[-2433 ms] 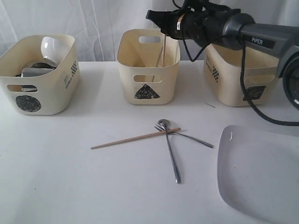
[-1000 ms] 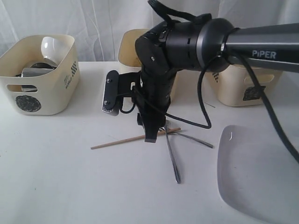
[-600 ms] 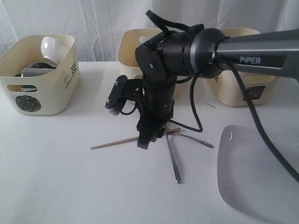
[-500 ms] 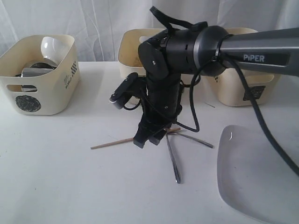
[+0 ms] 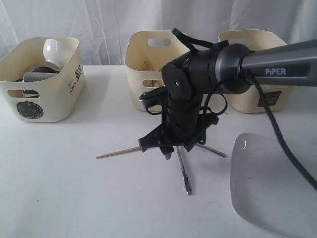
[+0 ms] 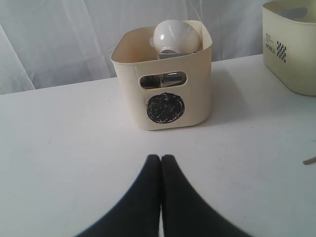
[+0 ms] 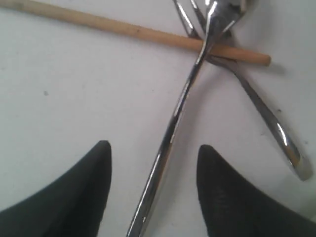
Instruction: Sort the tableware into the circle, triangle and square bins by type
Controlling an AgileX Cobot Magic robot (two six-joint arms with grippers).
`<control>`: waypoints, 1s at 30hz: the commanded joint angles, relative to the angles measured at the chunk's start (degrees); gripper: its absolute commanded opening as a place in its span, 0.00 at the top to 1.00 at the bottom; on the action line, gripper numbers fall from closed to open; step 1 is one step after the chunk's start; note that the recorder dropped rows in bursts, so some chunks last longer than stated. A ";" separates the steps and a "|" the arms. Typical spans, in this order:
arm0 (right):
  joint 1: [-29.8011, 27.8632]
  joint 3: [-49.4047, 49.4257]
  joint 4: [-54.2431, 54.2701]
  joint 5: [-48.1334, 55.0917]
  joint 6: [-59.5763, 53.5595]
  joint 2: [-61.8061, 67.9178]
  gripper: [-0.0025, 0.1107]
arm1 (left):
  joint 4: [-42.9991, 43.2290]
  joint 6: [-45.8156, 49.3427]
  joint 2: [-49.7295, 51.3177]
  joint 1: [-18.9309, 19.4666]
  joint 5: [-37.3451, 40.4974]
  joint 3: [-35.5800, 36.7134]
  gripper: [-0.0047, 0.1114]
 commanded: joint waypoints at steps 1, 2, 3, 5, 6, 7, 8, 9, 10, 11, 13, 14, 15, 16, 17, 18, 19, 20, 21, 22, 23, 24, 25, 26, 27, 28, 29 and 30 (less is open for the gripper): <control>-0.64 3.32 -3.03 -5.26 6.75 -0.41 0.54 | -0.30 -0.17 -0.27 -0.05 -0.23 0.14 0.96; -0.64 3.64 -3.03 -6.02 7.05 -0.29 0.54 | -0.30 -0.17 -0.27 -0.05 -0.23 0.14 0.96; -0.64 3.87 -3.03 -6.42 7.50 -0.14 0.54 | -0.30 -0.17 -0.27 -0.05 -0.23 0.14 0.96; -0.64 4.24 -3.03 -7.12 8.16 0.21 0.54 | -0.30 -0.17 -0.27 -0.05 -0.23 0.14 0.96; -0.64 4.34 -3.03 -7.25 8.25 0.42 0.54 | -0.30 -0.17 -0.27 -0.05 -0.23 0.14 0.96; -0.64 4.34 -3.03 -7.39 8.39 0.66 0.54 | -0.30 -0.17 -0.27 -0.05 -0.23 0.14 0.96; -0.64 4.34 -3.03 -7.65 8.39 0.92 0.54 | -0.30 -0.17 -0.27 -0.05 -0.23 0.14 0.96; -0.64 4.34 -3.03 -8.02 8.39 1.09 0.54 | -0.30 -0.17 -0.27 -0.05 -0.23 0.14 0.96; -0.64 4.34 -3.03 -8.28 8.39 1.34 0.54 | -0.30 -0.17 -0.27 -0.05 -0.23 0.14 0.96; -0.64 4.34 -3.03 -8.42 8.39 1.61 0.54 | -0.30 -0.17 -0.27 -0.05 -0.23 0.14 0.96; -0.97 4.34 -3.03 -9.14 8.60 1.84 0.54 | -0.30 -0.17 -0.27 -0.05 -0.23 0.14 0.96; -1.18 4.34 -3.03 -9.44 9.08 1.95 0.54 | -0.30 -0.17 -0.27 -0.05 -0.23 0.14 0.96; -1.34 4.34 -3.03 -9.98 9.75 2.19 0.54 | -0.30 -0.17 -0.27 -0.05 -0.23 0.14 0.96; -1.64 4.34 -3.03 -10.59 9.92 2.20 0.54 | -0.30 -0.17 -0.27 -0.05 -0.23 0.14 0.96; -1.77 4.34 -2.88 -11.37 10.19 2.30 0.54 | -0.30 -0.17 -0.27 -0.05 -0.23 0.14 0.96; -1.87 4.34 -2.88 -11.84 11.02 2.28 0.54 | -0.30 -0.17 -0.27 -0.05 -0.23 0.14 0.96; -1.90 4.34 -2.88 -12.33 11.03 2.28 0.54 | -0.30 -0.17 -0.27 -0.05 -0.23 0.14 0.96; -2.01 4.34 -2.88 -13.09 11.14 2.40 0.54 | -0.30 -0.17 -0.27 -0.05 -0.23 0.14 0.96; -2.15 4.34 -2.88 -13.67 11.13 2.40 0.54 | -0.30 -0.17 -0.27 -0.05 -0.23 0.14 0.96; -2.30 4.34 -2.88 -14.20 11.13 2.67 0.54 | -0.30 -0.17 -0.27 -0.05 -0.23 0.14 0.96; -2.40 4.34 -2.88 -14.60 11.16 2.81 0.54 | -0.30 -0.17 -0.27 -0.05 -0.23 0.14 0.96; -2.37 4.34 -2.88 -14.69 11.16 3.12 0.54 | -0.30 -0.17 -0.27 -0.05 -0.23 0.14 0.96; -2.49 4.34 -2.88 -14.69 11.16 3.39 0.54 | -0.30 -0.17 -0.27 -0.05 -0.23 0.14 0.96; -2.43 4.34 -2.79 -14.54 11.16 3.73 0.54 | -0.30 -0.17 -0.27 -0.05 -0.23 0.14 0.96; -2.43 4.34 -2.74 -14.20 11.16 4.27 0.54 | -0.30 -0.17 -0.27 -0.05 -0.23 0.14 0.96; -2.43 4.34 -2.74 -13.96 11.16 4.65 0.54 | -0.30 -0.17 -0.27 -0.05 -0.23 0.14 0.96; -2.43 4.34 -2.74 -13.93 11.16 5.13 0.54 | -0.30 -0.17 -0.27 -0.05 -0.23 0.14 0.96; -2.43 4.34 -2.74 -13.93 11.16 5.41 0.54 | -0.30 -0.17 -0.27 -0.05 -0.23 0.14 0.96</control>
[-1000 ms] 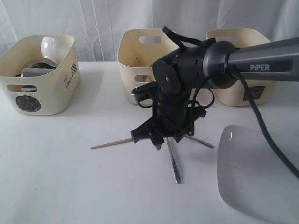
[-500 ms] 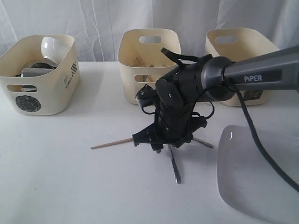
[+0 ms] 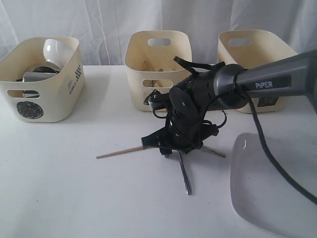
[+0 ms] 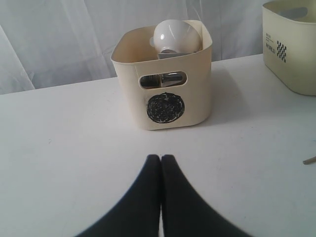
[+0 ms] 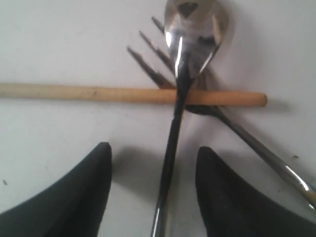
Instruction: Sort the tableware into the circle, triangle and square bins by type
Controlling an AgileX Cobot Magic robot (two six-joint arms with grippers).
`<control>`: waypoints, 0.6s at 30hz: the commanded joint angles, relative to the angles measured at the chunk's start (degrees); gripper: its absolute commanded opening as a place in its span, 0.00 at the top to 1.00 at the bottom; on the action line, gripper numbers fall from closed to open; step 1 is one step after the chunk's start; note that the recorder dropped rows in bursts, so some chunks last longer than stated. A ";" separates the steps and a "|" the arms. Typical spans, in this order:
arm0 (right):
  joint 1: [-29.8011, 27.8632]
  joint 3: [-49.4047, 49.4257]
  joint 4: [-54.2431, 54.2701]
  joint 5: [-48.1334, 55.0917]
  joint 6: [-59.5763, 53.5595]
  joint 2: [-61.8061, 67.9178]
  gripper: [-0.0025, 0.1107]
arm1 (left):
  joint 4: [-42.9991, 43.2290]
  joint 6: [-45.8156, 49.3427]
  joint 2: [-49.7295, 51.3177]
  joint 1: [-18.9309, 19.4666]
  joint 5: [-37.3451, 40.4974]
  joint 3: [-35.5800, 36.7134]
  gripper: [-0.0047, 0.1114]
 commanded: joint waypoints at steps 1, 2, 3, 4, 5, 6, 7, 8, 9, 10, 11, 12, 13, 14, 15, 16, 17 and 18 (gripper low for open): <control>-0.50 0.23 -0.14 0.23 0.44 1.90 0.54 | -0.30 -0.17 -0.27 -0.05 -0.23 0.14 0.96; -0.50 0.23 -0.14 0.12 0.44 2.03 0.55 | -0.30 -0.17 -0.27 -0.05 -0.23 0.14 0.96; -0.50 0.23 -0.14 0.04 0.44 2.10 0.56 | -0.30 -0.17 -0.27 -0.05 -0.23 0.14 0.96; -0.50 0.23 -0.14 0.04 0.44 2.16 0.61 | -0.30 -0.17 -0.27 -0.05 -0.23 0.14 0.96; -0.50 0.23 -0.14 0.04 0.44 2.16 0.65 | -0.30 -0.17 -0.27 -0.05 -0.23 0.14 0.96; -0.50 0.23 -0.04 0.21 0.44 2.16 0.71 | -0.30 -0.17 -0.27 -0.05 -0.23 0.14 0.96; -0.50 0.23 -0.04 0.80 0.31 2.16 0.81 | -0.30 -0.17 -0.27 -0.05 -0.23 0.14 0.96; -0.50 0.23 -0.04 1.06 0.18 2.16 0.87 | -0.30 -0.17 -0.27 -0.05 -0.23 0.14 0.96; -0.50 0.23 -0.04 1.19 -0.10 2.03 0.95 | -0.30 -0.17 -0.27 -0.05 -0.23 0.14 0.96; -0.50 0.34 -0.04 0.96 -0.22 1.78 0.98 | -0.30 -0.17 -0.27 -0.05 -0.23 0.14 0.96; -0.50 0.37 0.09 0.52 -0.22 1.47 0.98 | -0.30 -0.17 -0.27 -0.05 -0.23 0.14 0.96; -0.50 0.69 0.58 -0.05 -0.22 1.11 0.98 | -0.30 -0.17 -0.27 -0.05 -0.23 0.14 0.96; -0.50 1.43 1.33 -1.42 -0.22 0.37 0.98 | -0.30 -0.17 -0.27 -0.05 -0.23 0.14 0.96; -0.50 2.12 2.09 -2.48 -0.22 -0.47 0.98 | -0.30 -0.17 -0.27 -0.05 -0.23 0.14 0.96; -0.50 3.30 2.69 -3.59 -0.22 -1.28 0.98 | -0.30 -0.17 -0.27 -0.05 -0.23 0.14 0.96; -0.50 4.85 3.79 -5.61 -0.22 -2.76 0.98 | -0.30 -0.17 -0.27 -0.05 -0.23 0.14 0.96; -0.50 6.61 4.73 -7.12 -0.22 -3.88 0.98 | -0.30 -0.17 -0.27 -0.05 -0.23 0.14 0.96; -0.50 8.56 5.53 -9.14 -0.22 -5.33 0.98 | -0.30 -0.17 -0.27 -0.05 -0.23 0.14 0.96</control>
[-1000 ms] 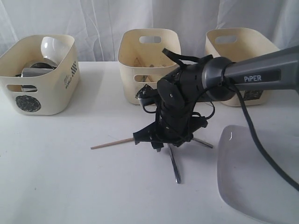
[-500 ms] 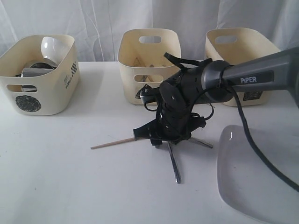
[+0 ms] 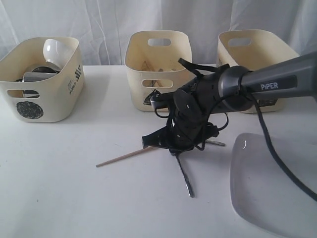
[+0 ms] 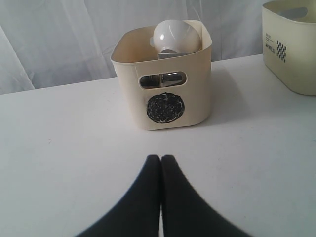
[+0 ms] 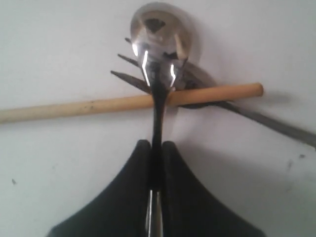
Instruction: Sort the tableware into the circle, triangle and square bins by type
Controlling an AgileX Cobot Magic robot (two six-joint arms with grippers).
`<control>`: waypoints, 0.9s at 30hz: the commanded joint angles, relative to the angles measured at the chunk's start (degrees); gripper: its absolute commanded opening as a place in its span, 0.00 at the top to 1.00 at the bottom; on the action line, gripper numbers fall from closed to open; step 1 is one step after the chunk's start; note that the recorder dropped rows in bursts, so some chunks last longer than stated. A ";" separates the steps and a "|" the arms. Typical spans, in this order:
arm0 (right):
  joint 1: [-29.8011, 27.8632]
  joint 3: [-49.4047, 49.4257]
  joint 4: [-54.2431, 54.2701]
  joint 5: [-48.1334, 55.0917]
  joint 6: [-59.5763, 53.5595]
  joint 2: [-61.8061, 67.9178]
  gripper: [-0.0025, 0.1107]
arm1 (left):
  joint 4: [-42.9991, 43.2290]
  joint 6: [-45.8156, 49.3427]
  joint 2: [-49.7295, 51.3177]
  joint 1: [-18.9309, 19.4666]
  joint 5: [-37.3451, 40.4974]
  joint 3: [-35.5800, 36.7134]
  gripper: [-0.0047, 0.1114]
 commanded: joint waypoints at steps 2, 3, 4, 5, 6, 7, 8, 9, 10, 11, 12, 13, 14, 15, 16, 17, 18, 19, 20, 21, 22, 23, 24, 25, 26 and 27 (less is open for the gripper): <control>-0.28 9.88 5.30 -9.45 -0.25 -6.77 0.98 | -0.30 -0.17 -0.27 -0.05 -0.23 0.14 0.96; -0.28 11.80 5.54 -11.98 -0.25 -8.36 0.98 | -0.30 -0.17 -0.27 -0.05 -0.23 0.14 0.96; -0.28 13.53 5.54 -14.46 -0.25 -9.86 0.98 | -0.30 -0.17 -0.27 -0.05 -0.23 0.14 0.96; -0.28 14.45 5.54 -16.26 -0.25 -11.12 0.98 | -0.30 -0.17 -0.27 -0.05 -0.23 0.14 0.96; -0.37 15.84 5.54 -18.66 -0.25 -12.58 0.98 | -0.30 -0.17 -0.27 -0.05 -0.23 0.14 0.96; -0.76 16.98 5.69 -21.13 -0.25 -13.96 0.98 | -0.30 -0.17 -0.27 -0.05 -0.23 0.14 0.96; -0.99 17.79 5.98 -23.10 -0.13 -15.26 0.98 | -0.30 -0.17 -0.27 -0.05 -0.23 0.14 0.96; -1.40 18.31 6.12 -25.68 0.48 -16.51 0.98 | -0.30 -0.17 -0.27 -0.05 -0.23 0.14 0.96; -1.91 18.60 6.40 -28.30 1.27 -17.74 0.98 | -0.30 -0.17 -0.27 -0.05 -0.23 0.14 0.96; -2.38 18.72 6.40 -30.82 2.16 -18.77 0.98 | -0.30 -0.17 -0.27 -0.05 -0.23 0.14 0.96; -2.84 18.72 6.40 -33.00 3.00 -19.56 0.98 | -0.30 -0.17 -0.27 -0.05 -0.23 0.14 0.96; -3.46 18.72 6.40 -35.20 4.28 -20.45 0.98 | -0.30 -0.17 -0.27 -0.05 -0.23 0.14 0.96; -4.20 18.72 6.53 -36.97 5.67 -21.28 0.98 | -0.30 -0.17 -0.27 -0.05 -0.23 0.14 0.96; -4.81 18.72 6.67 -38.34 7.44 -21.85 0.98 | -0.30 -0.17 -0.27 -0.05 -0.23 0.14 0.96; -5.54 18.72 6.67 -40.15 9.24 -22.40 0.98 | -0.30 -0.17 -0.27 -0.05 -0.23 0.14 0.96; -6.34 18.48 6.80 -41.48 10.92 -22.80 0.98 | -0.30 -0.17 -0.27 -0.05 -0.23 0.14 0.96; -7.17 18.19 6.80 -42.39 12.19 -23.03 0.98 | -0.30 -0.17 -0.27 -0.05 -0.23 0.14 0.96; -7.92 17.62 6.80 -43.07 12.96 -22.99 0.98 | -0.30 -0.17 -0.27 -0.05 -0.23 0.14 0.96; -8.68 16.75 6.80 -43.33 13.30 -22.99 0.98 | -0.30 -0.17 -0.27 -0.05 -0.23 0.14 0.96; -9.22 15.90 6.80 -43.33 13.30 -22.99 0.98 | -0.30 -0.17 -0.27 -0.05 -0.23 0.14 0.96; -9.78 14.58 6.80 -43.10 13.30 -22.74 0.98 | -0.30 -0.17 -0.27 -0.05 -0.23 0.14 0.96; -10.26 12.76 6.41 -42.52 13.30 -22.36 0.98 | -0.30 -0.17 -0.27 -0.05 -0.23 0.14 0.96; -10.51 11.81 6.31 -42.06 13.30 -22.03 0.98 | -0.30 -0.17 -0.27 -0.05 -0.23 0.14 0.96; -11.07 10.10 6.31 -41.50 13.30 -21.58 0.98 | -0.30 -0.17 -0.27 -0.05 -0.23 0.14 0.96; -11.47 8.02 6.31 -41.22 13.30 -21.06 0.98 | -0.30 -0.17 -0.27 -0.05 -0.23 0.14 0.96; -11.71 6.62 6.31 -41.22 13.30 -20.37 0.98 | -0.30 -0.17 -0.27 -0.05 -0.23 0.14 0.96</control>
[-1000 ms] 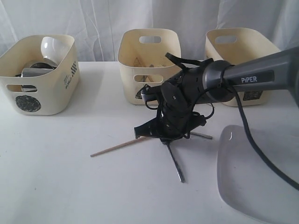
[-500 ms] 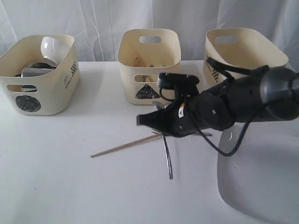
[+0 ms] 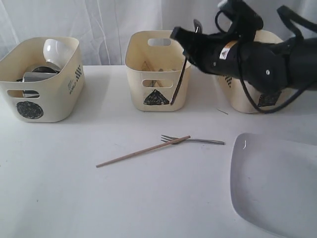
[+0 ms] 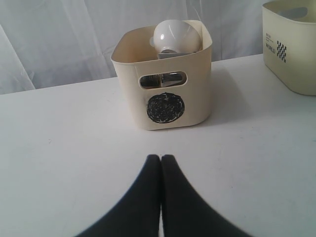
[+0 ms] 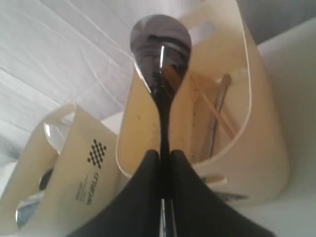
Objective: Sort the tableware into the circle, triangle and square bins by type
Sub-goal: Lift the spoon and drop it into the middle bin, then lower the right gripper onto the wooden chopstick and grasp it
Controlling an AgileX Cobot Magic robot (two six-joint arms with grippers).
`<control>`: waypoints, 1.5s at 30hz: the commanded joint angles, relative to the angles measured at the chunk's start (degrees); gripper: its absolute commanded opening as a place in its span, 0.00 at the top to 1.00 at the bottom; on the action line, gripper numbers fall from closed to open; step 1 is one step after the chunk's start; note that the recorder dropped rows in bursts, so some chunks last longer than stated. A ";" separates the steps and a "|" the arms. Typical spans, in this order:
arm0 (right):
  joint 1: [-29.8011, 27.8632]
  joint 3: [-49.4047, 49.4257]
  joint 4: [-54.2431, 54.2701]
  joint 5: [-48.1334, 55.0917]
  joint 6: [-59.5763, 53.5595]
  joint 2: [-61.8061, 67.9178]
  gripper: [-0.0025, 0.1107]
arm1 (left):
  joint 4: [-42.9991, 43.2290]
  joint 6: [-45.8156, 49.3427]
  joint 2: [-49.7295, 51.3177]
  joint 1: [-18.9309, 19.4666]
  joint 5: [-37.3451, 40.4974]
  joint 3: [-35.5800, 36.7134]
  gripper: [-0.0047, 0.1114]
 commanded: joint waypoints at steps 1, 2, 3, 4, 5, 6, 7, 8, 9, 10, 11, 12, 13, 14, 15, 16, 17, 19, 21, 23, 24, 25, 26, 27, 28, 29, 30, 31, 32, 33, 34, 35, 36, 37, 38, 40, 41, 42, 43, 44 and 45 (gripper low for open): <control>-2.02 -6.93 -0.58 0.04 0.39 2.25 0.98 | -0.30 -0.17 -0.27 -0.05 -0.23 0.14 0.96; -2.82 -10.43 -0.73 0.17 0.39 3.87 0.98 | -0.30 -0.17 -0.27 -0.05 -0.23 0.14 0.96; -3.21 -12.20 -0.73 0.54 0.39 4.92 0.98 | -0.30 -0.17 -0.27 -0.05 -0.23 0.14 0.96; -3.58 -15.68 -0.73 1.25 0.39 7.16 0.98 | -0.30 -0.17 -0.27 -0.05 -0.23 0.14 0.96; -3.68 -17.44 -0.73 1.43 0.39 8.58 0.98 | -0.30 -0.17 -0.27 -0.05 -0.23 0.14 0.96; -3.94 -20.16 -0.73 1.58 0.39 11.26 0.98 | -0.30 -0.17 -0.27 -0.05 -0.23 0.14 0.96; -3.94 -21.94 -0.73 1.58 0.39 12.89 0.98 | -0.30 -0.17 -0.27 -0.05 -0.23 0.14 0.96; -3.94 -25.77 -0.73 1.58 0.39 16.79 0.98 | -0.30 -0.17 -0.27 -0.05 -0.23 0.14 0.96; -3.94 -28.94 -0.73 1.58 0.39 19.48 0.98 | -0.30 -0.17 -0.27 -0.05 -0.23 0.14 0.96; -3.94 -31.72 -1.03 1.58 0.39 22.23 0.98 | -0.30 -0.17 -0.27 -0.05 -0.23 0.14 0.96; -3.94 -34.65 -1.66 1.58 -0.31 25.07 0.98 | -0.30 -0.17 -0.27 -0.05 -0.23 0.14 0.96; -3.81 -37.88 -1.92 2.48 -1.48 27.69 0.98 | -0.30 -0.17 -0.27 -0.05 -0.23 0.14 0.96; -3.71 -41.22 -2.63 3.81 -4.97 30.56 0.98 | -0.30 -0.17 -0.27 -0.05 -0.23 0.14 0.96; -3.59 -42.91 -2.63 4.64 -6.91 31.87 0.98 | -0.30 -0.17 -0.27 -0.05 -0.23 0.14 0.96; -3.59 -44.95 -2.63 5.64 -9.15 33.60 0.95 | -0.30 -0.17 -0.27 -0.05 -0.23 0.14 0.96; -3.32 -46.70 -2.63 7.04 -10.69 34.50 0.89 | -0.30 -0.17 -0.27 -0.05 -0.23 0.14 0.96; -3.07 -47.84 -2.63 8.61 -12.38 35.18 0.81 | -0.30 -0.17 -0.27 -0.05 -0.23 0.14 0.96; -2.94 -48.34 -2.63 10.44 -14.54 35.29 0.67 | -0.30 -0.17 -0.27 -0.05 -0.23 0.14 0.96; -2.97 -48.34 -2.63 13.29 -17.43 34.78 0.58 | -0.30 -0.17 -0.27 -0.05 -0.23 0.14 0.96; -2.64 -48.34 -2.63 20.25 -25.88 33.13 0.59 | -0.30 -0.17 -0.27 -0.05 -0.23 0.14 0.96; -2.16 -48.04 -2.63 24.58 -31.96 31.81 0.62 | -0.30 -0.17 -0.27 -0.05 -0.23 0.14 0.96; -2.03 -46.79 -2.63 28.24 -37.28 29.71 0.66 | -0.30 -0.17 -0.27 -0.05 -0.23 0.14 0.96; -1.91 -45.13 -2.63 31.63 -41.37 27.90 0.66 | -0.30 -0.17 -0.27 -0.05 -0.23 0.14 0.96; -1.50 -43.06 -2.63 35.41 -45.79 25.20 0.66 | -0.30 -0.17 -0.27 -0.05 -0.23 0.14 0.96; -1.23 -40.52 -2.26 38.32 -50.06 22.97 0.66 | -0.30 -0.17 -0.27 -0.05 -0.23 0.14 0.96; -0.78 -38.60 -1.87 41.38 -53.38 21.08 0.66 | -0.30 -0.17 -0.27 -0.05 -0.23 0.14 0.96; -0.19 -36.65 -1.00 43.59 -56.82 19.16 0.66 | -0.30 -0.17 -0.27 -0.05 -0.23 0.14 0.96; 0.54 -35.24 -0.46 46.17 -60.40 17.46 0.66 | -0.30 -0.17 -0.27 -0.05 -0.23 0.14 0.96; 1.38 -33.79 -0.50 49.65 -64.25 15.90 0.66 | -0.30 -0.17 -0.27 -0.05 -0.23 0.14 0.96; 2.34 -32.52 -0.50 53.95 -68.75 14.56 0.66 | -0.30 -0.17 -0.27 -0.05 -0.23 0.14 0.96; 3.22 -31.65 -0.42 56.08 -71.19 13.70 0.66 | -0.30 -0.17 -0.27 -0.05 -0.23 0.14 0.96; 4.36 -30.62 -0.42 58.95 -75.61 12.99 0.66 | -0.30 -0.17 -0.27 -0.05 -0.23 0.14 0.96; 5.41 -29.78 -0.42 60.74 -79.95 12.59 0.66 | -0.30 -0.17 -0.27 -0.05 -0.23 0.14 0.96; 6.18 -29.09 -0.22 61.78 -83.52 12.48 0.65 | -0.30 -0.17 -0.27 -0.05 -0.23 0.14 0.96; 7.08 -28.58 0.21 62.18 -86.38 12.48 0.62 | -0.30 -0.17 -0.27 -0.05 -0.23 0.14 0.96; 8.48 -28.04 0.89 61.78 -89.61 13.32 0.56 | -0.30 -0.17 -0.27 -0.05 -0.23 0.14 0.96; 9.09 -28.04 0.89 61.69 -90.34 14.07 0.52 | -0.30 -0.17 -0.27 -0.05 -0.23 0.14 0.96; 9.59 -28.04 0.89 61.44 -91.29 14.86 0.50 | -0.30 -0.17 -0.27 -0.05 -0.23 0.14 0.96; 10.09 -28.04 0.89 61.16 -92.77 15.55 0.49 | -0.30 -0.17 -0.27 -0.05 -0.23 0.14 0.96; 10.50 -28.04 0.89 61.16 -93.82 16.33 0.48 | -0.30 -0.17 -0.27 -0.05 -0.23 0.14 0.96; 11.11 -28.04 0.89 61.16 -96.26 17.73 0.48 | -0.30 -0.17 -0.27 -0.05 -0.23 0.14 0.96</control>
